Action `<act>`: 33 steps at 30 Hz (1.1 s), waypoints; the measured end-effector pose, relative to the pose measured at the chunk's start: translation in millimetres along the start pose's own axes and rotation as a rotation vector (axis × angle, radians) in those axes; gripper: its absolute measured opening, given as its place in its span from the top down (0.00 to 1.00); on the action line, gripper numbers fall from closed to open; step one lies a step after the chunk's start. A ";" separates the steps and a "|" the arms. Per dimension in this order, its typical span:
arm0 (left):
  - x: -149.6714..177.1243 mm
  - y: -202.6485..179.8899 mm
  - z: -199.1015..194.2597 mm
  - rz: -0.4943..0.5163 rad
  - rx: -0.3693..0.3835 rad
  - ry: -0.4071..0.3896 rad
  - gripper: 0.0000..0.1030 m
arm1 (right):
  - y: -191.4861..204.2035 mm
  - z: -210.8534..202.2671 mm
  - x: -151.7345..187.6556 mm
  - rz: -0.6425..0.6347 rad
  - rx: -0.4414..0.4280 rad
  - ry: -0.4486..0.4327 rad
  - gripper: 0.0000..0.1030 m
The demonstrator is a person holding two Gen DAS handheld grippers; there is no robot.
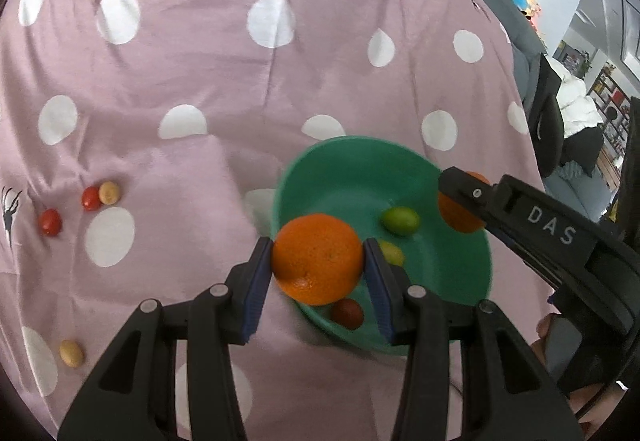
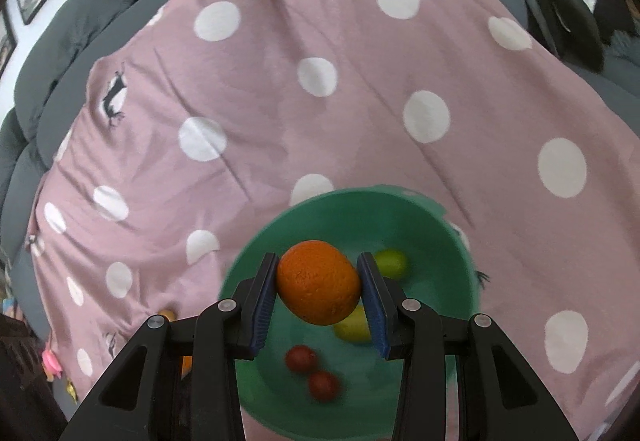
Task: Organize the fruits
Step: 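Carry the orange with the left gripper over the green bowl while the right carries its orange, then open both grippers to drop the oranges into the green bowl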
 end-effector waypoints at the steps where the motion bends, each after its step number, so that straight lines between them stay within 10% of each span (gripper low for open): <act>1: 1.3 -0.8 3.1 0.001 0.000 0.003 0.56 | -4.4 1.0 -0.1 0.005 0.018 0.000 0.59; 33: 24.4 -26.8 36.7 0.034 0.072 0.095 0.56 | -41.1 38.2 17.5 -0.008 0.171 0.123 0.59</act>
Point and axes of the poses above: each gripper's, at about its wrist camera, not at the fingertips, and z roughly the way its jaws point, y to its left, x to its underside, the point moved 10 cm from there along z, roughly the way its jaws point, and after that the axes turned 7 degrees about x, right-handed, at the moved point
